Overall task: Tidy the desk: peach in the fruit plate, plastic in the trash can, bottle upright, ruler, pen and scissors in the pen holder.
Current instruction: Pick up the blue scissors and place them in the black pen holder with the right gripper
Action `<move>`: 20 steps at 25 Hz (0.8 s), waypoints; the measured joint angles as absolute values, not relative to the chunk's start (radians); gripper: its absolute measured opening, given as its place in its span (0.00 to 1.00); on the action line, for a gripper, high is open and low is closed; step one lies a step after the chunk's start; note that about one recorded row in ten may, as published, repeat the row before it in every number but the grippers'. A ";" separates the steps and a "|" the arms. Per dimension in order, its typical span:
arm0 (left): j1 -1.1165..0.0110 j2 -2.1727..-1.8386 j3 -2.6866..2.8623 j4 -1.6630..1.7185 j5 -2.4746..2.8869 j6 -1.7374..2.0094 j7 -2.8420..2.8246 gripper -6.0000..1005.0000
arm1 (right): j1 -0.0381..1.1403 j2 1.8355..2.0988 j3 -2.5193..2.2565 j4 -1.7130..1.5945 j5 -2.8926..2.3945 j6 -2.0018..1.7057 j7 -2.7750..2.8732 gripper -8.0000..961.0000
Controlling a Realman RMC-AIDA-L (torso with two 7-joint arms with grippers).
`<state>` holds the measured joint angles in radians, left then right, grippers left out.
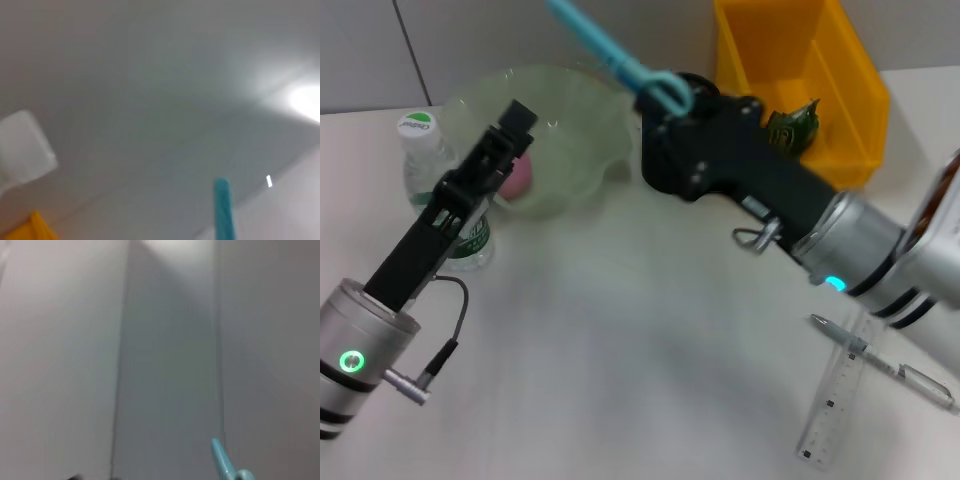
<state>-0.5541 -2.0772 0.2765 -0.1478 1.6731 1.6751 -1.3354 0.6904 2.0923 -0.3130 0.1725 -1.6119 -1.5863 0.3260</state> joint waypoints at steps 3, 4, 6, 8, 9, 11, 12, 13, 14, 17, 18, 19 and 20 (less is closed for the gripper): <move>-0.554 -2.075 0.277 -0.087 1.732 1.693 -1.332 0.74 | 0.670 2.089 -0.290 0.097 -1.606 -1.597 0.487 0.14; -0.552 -2.075 0.277 -0.061 1.762 1.702 -1.328 0.74 | 0.665 2.088 -0.286 0.079 -1.606 -1.601 0.523 0.14; -0.549 -2.074 0.282 -0.015 1.816 1.712 -1.314 0.74 | 0.653 2.085 -0.281 0.036 -1.606 -1.610 0.617 0.14; -0.547 -2.073 0.308 0.037 1.870 1.716 -1.283 0.74 | 0.638 2.083 -0.280 -0.015 -1.606 -1.611 0.740 0.15; -0.545 -2.072 0.326 0.058 1.885 1.717 -1.270 0.74 | 0.628 2.082 -0.281 -0.045 -1.606 -1.610 0.805 0.15; -0.538 -2.071 0.382 0.105 1.902 1.717 -1.237 0.74 | 0.608 2.080 -0.286 -0.107 -1.610 -1.605 0.934 0.15; -0.533 -2.070 0.420 0.133 1.906 1.718 -1.222 0.74 | 0.597 2.078 -0.293 -0.141 -1.617 -1.605 0.996 0.15; -0.526 -2.070 0.465 0.165 1.908 1.718 -1.212 0.74 | 0.586 2.076 -0.305 -0.179 -1.624 -1.605 1.053 0.15; -0.521 -2.069 0.494 0.187 1.909 1.716 -1.209 0.74 | 0.574 2.073 -0.319 -0.221 -1.631 -1.607 1.106 0.15; -0.501 -2.069 0.558 0.250 1.909 1.705 -1.206 0.74 | 0.546 2.058 -0.386 -0.348 -1.643 -1.617 1.252 0.16; -0.493 -2.069 0.564 0.262 1.909 1.700 -1.204 0.74 | 0.538 2.046 -0.425 -0.398 -1.645 -1.618 1.296 0.16; -0.487 -2.067 0.565 0.268 1.909 1.696 -1.200 0.74 | 0.532 2.037 -0.455 -0.438 -1.647 -1.619 1.336 0.16; -0.478 -2.064 0.562 0.276 1.909 1.692 -1.191 0.74 | 0.526 2.005 -0.518 -0.534 -1.669 -1.618 1.427 0.16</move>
<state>-0.4779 -2.0640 0.5623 0.2760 1.9092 1.6917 -1.1908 0.5260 2.0049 -0.5177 -0.5340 -1.6690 -1.6183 1.4274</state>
